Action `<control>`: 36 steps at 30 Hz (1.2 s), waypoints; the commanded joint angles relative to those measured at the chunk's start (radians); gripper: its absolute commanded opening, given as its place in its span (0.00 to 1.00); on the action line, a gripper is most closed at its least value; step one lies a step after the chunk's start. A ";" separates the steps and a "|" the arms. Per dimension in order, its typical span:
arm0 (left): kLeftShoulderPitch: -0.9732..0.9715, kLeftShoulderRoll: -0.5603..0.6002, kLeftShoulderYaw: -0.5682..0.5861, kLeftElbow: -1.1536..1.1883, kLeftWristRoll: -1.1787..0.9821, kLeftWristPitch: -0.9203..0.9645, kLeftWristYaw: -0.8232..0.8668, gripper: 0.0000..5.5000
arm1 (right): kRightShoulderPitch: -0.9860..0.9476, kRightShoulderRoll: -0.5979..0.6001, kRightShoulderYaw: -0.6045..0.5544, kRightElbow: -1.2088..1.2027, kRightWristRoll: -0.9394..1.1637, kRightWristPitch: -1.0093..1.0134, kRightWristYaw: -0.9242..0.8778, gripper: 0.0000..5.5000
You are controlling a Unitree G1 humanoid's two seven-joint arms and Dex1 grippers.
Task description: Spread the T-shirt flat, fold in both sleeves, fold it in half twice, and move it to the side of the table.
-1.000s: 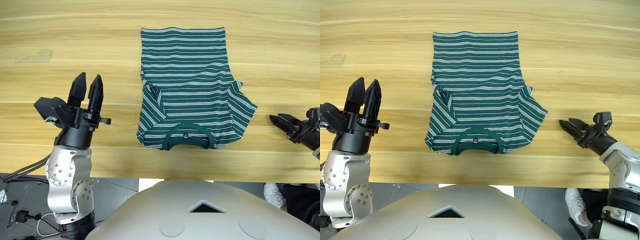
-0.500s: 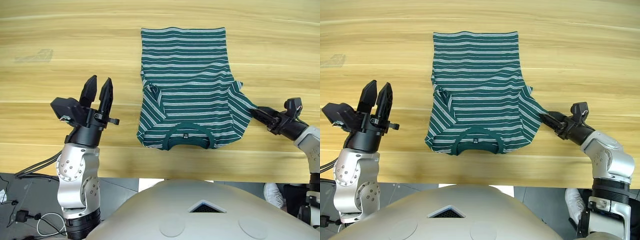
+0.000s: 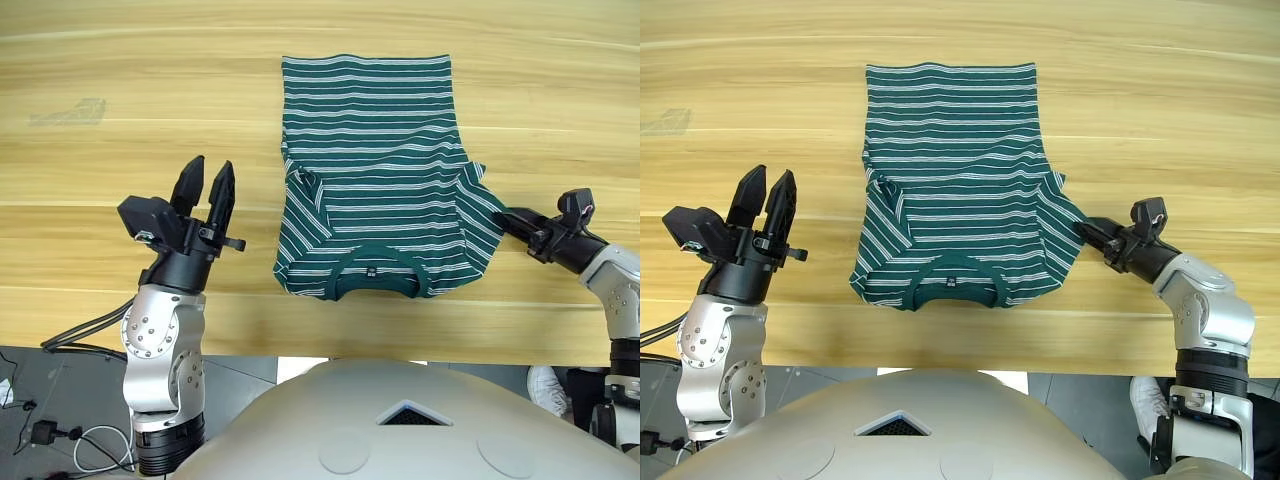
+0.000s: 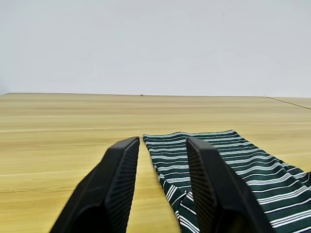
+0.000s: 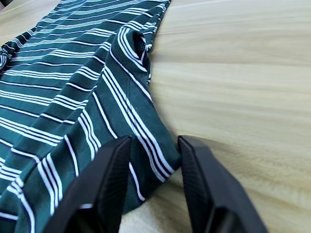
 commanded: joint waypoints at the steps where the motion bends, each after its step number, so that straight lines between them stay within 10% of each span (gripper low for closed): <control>1: -0.016 0.002 -0.001 0.019 0.010 -0.007 -0.005 0.33 | 0.029 0.017 0.031 0.014 -0.035 0.012 -0.010 0.19; 7: -0.019 0.001 -0.011 0.030 0.013 -0.012 -0.007 0.33 | 0.034 0.024 0.035 0.000 -0.039 -0.011 -0.010 0.00; 21: -0.013 0.011 -0.007 0.039 0.018 -0.017 -0.016 0.33 | 0.017 0.052 -0.065 -0.170 0.091 -0.053 0.055 0.00; 36: 0.003 0.018 -0.047 0.050 0.052 -0.025 -0.055 0.33 | 0.078 0.093 0.102 -0.347 0.034 -0.090 0.062 0.00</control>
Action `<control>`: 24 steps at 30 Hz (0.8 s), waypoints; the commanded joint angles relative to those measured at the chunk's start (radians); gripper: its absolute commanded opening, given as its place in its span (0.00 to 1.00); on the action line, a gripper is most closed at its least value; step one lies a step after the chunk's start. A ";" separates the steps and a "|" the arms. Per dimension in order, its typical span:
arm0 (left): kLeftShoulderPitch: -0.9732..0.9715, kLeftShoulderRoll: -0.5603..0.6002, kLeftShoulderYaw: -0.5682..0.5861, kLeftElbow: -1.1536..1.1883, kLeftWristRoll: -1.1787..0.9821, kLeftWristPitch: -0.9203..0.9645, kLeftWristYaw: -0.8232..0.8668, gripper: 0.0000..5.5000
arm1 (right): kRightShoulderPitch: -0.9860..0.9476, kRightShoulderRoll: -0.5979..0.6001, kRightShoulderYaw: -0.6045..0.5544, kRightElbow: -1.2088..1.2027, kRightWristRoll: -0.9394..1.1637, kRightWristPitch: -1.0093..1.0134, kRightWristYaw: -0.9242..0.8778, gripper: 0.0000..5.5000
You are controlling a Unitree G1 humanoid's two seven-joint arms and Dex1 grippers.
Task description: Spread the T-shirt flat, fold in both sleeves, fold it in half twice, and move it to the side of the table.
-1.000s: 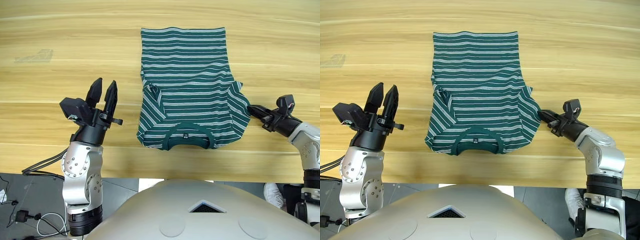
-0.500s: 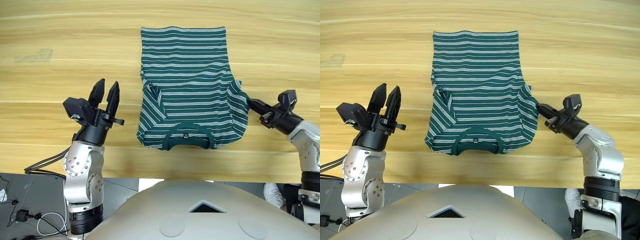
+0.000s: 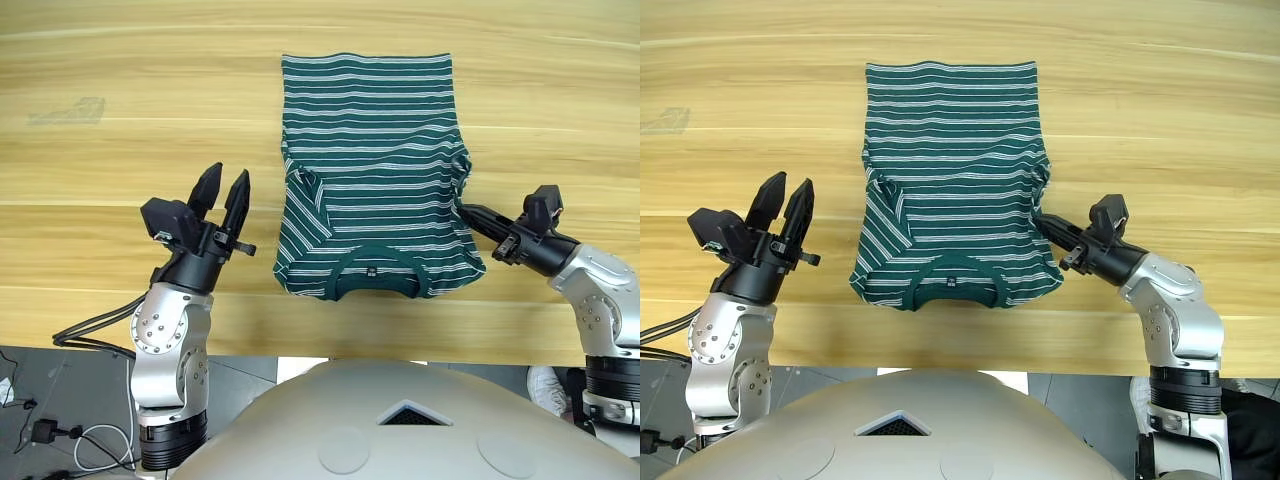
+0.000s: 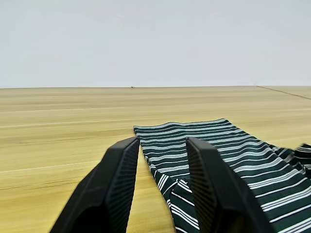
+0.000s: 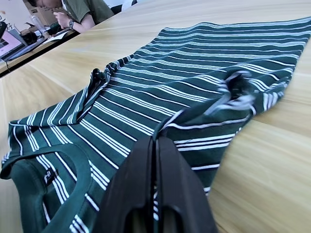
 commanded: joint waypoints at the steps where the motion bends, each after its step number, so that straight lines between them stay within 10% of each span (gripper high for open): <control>1: 0.005 0.007 -0.012 0.012 0.014 -0.007 -0.010 0.33 | -0.010 0.011 0.018 -0.038 -0.001 0.001 -0.008 0.00; 13: 0.023 0.029 -0.056 -0.003 0.065 -0.017 -0.030 0.33 | -0.009 0.078 0.169 -0.054 -0.183 -0.019 -0.181 0.00; 24: -0.035 -0.002 0.041 0.008 0.035 -0.048 0.036 0.33 | 0.138 -0.039 0.086 -0.282 0.319 0.166 0.223 0.24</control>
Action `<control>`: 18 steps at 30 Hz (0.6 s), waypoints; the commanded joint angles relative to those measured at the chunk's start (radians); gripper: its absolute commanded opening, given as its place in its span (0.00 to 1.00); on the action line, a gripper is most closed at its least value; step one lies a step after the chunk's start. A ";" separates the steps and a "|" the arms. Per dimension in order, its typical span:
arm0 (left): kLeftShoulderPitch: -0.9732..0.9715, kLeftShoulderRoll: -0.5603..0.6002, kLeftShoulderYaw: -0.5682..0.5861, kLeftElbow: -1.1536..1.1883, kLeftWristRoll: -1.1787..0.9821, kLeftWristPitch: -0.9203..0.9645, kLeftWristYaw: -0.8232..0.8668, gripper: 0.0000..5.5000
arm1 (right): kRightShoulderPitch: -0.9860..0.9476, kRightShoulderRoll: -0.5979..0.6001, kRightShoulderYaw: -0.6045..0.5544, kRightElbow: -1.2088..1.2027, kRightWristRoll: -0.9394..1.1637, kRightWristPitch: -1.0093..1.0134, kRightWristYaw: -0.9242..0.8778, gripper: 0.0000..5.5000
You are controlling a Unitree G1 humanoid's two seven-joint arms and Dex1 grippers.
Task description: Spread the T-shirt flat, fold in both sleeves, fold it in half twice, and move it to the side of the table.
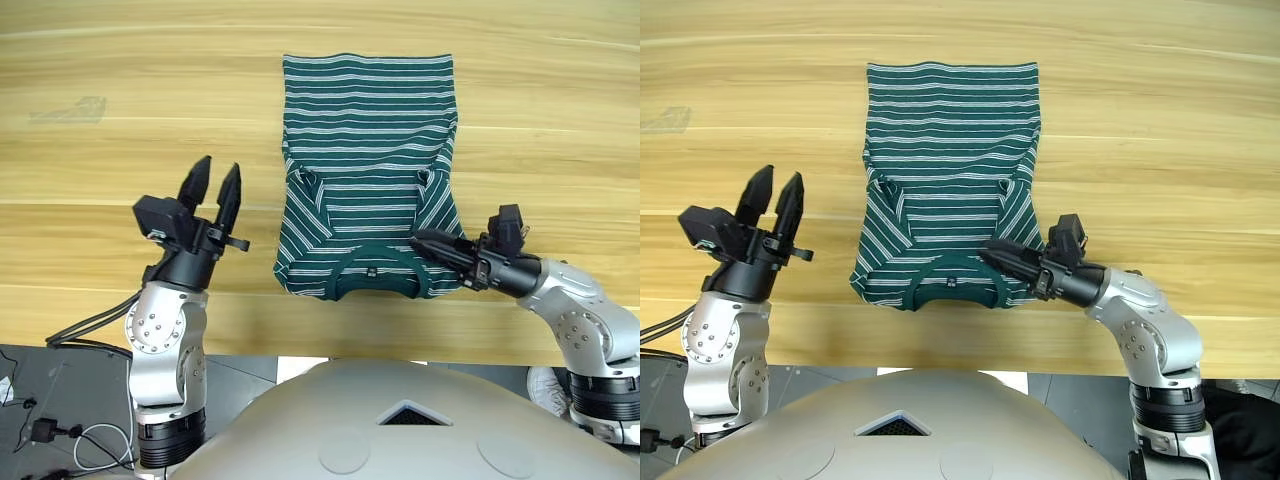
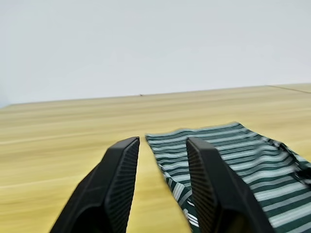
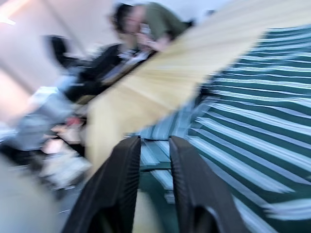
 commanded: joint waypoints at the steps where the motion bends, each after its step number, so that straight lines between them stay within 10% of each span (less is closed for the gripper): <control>1: -0.012 0.002 0.013 0.004 -0.003 0.002 0.005 0.33 | 0.035 -0.050 -0.001 -0.052 0.039 0.009 0.063 0.24; 9: -0.073 0.180 0.135 0.052 0.075 -0.013 -0.074 0.33 | -0.224 0.091 -0.229 0.190 -0.220 -0.354 -0.295 0.24; 18: -0.230 0.532 0.067 0.360 0.481 -0.436 -0.225 0.48 | -0.306 -0.247 -0.160 0.615 -0.907 -1.205 -0.260 0.52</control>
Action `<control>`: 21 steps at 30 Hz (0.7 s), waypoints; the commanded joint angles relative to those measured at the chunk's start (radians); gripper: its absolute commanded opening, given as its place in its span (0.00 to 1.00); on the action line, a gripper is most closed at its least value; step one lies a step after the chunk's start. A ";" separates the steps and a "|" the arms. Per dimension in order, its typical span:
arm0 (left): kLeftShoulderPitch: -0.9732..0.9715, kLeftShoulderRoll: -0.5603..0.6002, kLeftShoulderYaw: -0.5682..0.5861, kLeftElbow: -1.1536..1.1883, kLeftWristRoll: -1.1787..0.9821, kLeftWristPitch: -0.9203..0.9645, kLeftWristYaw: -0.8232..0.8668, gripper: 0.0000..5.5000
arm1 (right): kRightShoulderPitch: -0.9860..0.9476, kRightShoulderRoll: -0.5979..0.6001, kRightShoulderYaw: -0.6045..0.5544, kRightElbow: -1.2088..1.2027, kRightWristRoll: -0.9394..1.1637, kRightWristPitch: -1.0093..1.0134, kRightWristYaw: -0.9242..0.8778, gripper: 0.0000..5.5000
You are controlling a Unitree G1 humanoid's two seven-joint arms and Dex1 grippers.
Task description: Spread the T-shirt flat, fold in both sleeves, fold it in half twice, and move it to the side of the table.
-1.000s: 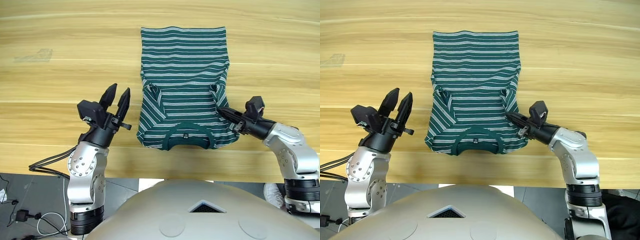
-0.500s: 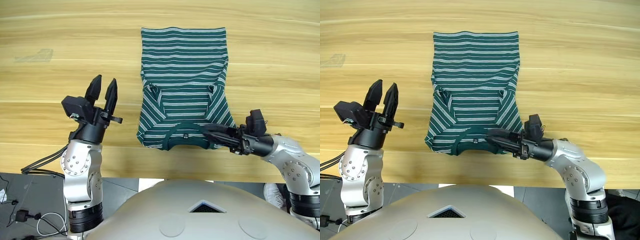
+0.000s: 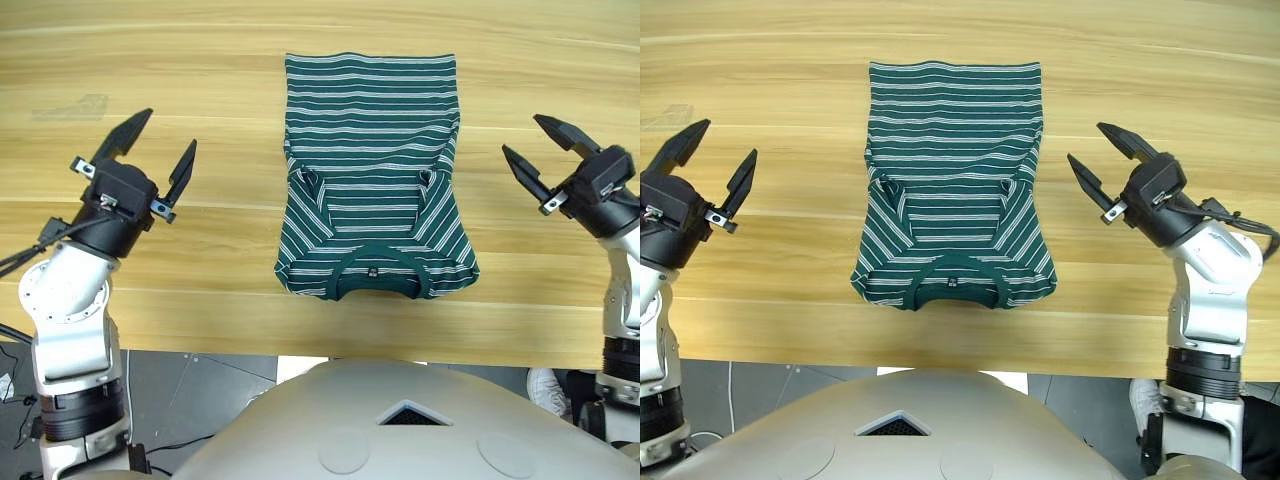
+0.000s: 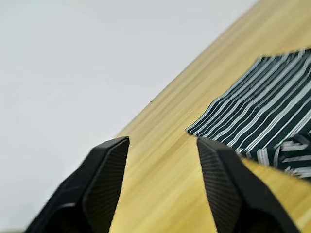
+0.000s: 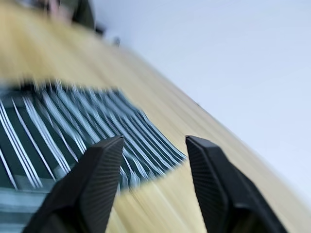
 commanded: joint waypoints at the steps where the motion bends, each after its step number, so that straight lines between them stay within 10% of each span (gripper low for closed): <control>1: -0.022 0.124 -0.096 0.133 0.231 -0.242 -0.026 0.48 | -0.123 -0.148 0.040 0.262 -0.207 -0.280 -0.040 0.55; 11: 0.077 0.352 -0.146 0.282 0.646 -0.716 0.071 0.48 | -0.110 -0.306 0.240 0.465 -0.417 -0.593 -0.053 0.58; 21: -0.058 0.311 -0.338 0.398 0.817 -0.798 0.172 0.48 | -0.044 -0.297 0.403 0.400 -0.407 -0.599 -0.032 0.58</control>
